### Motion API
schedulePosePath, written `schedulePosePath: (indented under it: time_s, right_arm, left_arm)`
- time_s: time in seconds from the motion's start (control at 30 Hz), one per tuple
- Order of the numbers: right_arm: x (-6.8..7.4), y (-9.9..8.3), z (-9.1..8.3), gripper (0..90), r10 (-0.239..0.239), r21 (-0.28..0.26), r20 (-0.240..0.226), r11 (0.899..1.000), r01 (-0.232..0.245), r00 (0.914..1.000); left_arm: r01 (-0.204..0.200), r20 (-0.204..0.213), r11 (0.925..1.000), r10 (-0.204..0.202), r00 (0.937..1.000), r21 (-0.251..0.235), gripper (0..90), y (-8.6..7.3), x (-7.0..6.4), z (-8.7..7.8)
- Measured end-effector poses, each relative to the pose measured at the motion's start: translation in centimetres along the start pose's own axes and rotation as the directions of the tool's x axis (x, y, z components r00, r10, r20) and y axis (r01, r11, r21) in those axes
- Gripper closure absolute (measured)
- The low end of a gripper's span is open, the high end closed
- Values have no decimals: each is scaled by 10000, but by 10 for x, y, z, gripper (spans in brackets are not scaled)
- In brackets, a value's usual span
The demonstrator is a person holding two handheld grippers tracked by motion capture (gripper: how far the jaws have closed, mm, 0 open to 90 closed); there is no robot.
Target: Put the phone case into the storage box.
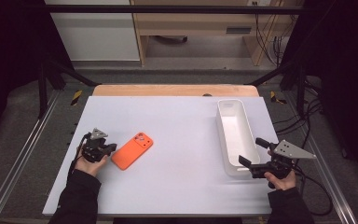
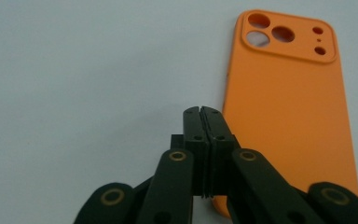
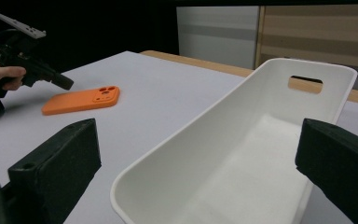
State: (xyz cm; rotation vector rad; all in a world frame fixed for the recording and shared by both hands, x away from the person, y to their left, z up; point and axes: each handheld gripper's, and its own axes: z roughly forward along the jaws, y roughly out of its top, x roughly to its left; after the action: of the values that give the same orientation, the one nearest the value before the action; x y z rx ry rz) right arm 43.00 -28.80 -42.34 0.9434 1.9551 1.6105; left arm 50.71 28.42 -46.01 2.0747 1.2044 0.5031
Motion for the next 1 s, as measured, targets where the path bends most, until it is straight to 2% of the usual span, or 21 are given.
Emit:
schedulePosePath:
  time_s: [0.23, 0.43, 0.67, 0.73, 0.9, 1.0]
  right_arm:
    - [0, 0, 0, 4, -23, -1, 17, 10000, 23, 10000]
    - [0, 0, 0, 4, -27, -6, 27, 10000, 27, 10000]
    - [0, -1, 1, 4, -47, 68, 13, 10000, 47, 10000]
    - [0, -1, 1, 4, -58, 79, 14, 10000, 58, 10000]
    - [0, -1, 0, 4, -67, 58, 11, 10000, 67, 10000]
    - [0, -1, 0, 4, -46, 54, -7, 10000, 46, 10000]
  left_arm:
    - [-83, 83, 9979, 89, 9999, -648, 750, 8, -2, -13]
    - [-337, 353, 9939, 376, 9987, -1051, 566, 18, -11, -20]
    - [-464, 682, 9852, 583, 9960, -1650, 386, 28, -19, -29]
    - [-407, 881, 9850, 561, 9945, -1679, 359, 31, -21, -31]
    - [-652, 1070, 9799, 865, 9905, -1886, 286, 37, -30, -36]
    - [-786, 1106, 9742, 1038, 9884, -2117, 225, 41, -35, -39]
